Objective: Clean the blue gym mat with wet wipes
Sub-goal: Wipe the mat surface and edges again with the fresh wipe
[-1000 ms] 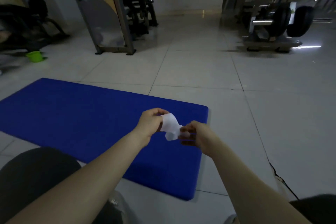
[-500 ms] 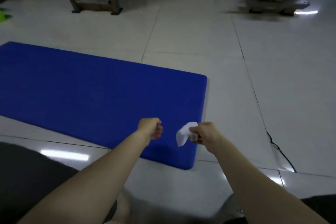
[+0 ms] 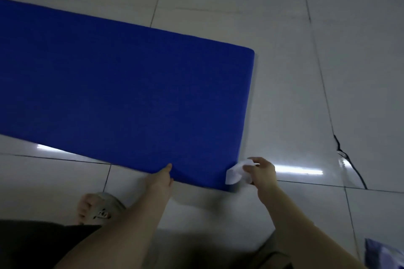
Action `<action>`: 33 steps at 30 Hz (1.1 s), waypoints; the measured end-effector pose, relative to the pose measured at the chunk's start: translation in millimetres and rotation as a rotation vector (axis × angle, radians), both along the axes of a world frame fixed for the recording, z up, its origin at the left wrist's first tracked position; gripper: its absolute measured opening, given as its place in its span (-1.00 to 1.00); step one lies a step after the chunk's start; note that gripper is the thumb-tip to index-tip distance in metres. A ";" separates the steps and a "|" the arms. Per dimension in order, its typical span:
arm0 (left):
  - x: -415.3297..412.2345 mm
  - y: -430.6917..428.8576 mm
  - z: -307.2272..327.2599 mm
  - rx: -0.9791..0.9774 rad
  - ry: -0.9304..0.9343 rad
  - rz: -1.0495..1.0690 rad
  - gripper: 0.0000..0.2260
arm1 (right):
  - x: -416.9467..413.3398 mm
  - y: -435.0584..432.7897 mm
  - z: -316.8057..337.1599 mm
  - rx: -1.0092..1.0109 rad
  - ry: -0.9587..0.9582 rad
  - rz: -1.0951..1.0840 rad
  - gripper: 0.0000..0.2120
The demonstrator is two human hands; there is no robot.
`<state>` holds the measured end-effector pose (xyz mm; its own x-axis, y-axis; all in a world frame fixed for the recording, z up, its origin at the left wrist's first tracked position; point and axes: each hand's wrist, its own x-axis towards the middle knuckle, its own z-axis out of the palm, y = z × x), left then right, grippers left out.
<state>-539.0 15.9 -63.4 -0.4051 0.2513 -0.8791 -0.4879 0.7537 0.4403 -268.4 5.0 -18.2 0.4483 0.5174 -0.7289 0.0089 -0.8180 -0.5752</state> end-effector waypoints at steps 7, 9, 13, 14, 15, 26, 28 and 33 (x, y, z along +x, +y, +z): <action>33.1 8.8 15.1 0.054 -0.139 -0.096 -0.77 | 28.3 5.6 5.8 0.158 -0.086 -0.043 -0.85; 66.2 9.0 21.9 0.051 -0.239 -0.151 -0.79 | 38.1 4.4 7.2 0.168 -0.120 -0.073 -0.92; 124.9 -22.3 10.3 -0.005 -0.264 -0.184 -0.68 | 68.7 -4.0 11.6 0.171 -0.258 -0.151 -0.92; 131.6 -30.6 7.2 -0.031 -0.265 -0.204 -0.67 | 76.8 -7.5 11.2 0.158 -0.283 -0.147 -0.92; 134.6 -36.2 4.4 -0.063 -0.260 -0.236 -0.66 | 83.4 -11.3 10.4 0.133 -0.307 -0.129 -0.93; 61.0 63.5 26.1 -0.111 0.402 -1.544 -0.67 | 78.5 -41.8 -28.8 0.053 -0.461 0.335 -0.77; 43.2 87.4 31.0 -0.072 0.665 -1.720 -0.57 | 76.7 -43.5 -31.1 0.067 -0.463 0.406 -0.78; 30.4 95.3 16.8 -0.103 0.625 -1.924 -0.37 | 76.4 -49.9 -35.3 0.011 -0.624 0.411 -0.85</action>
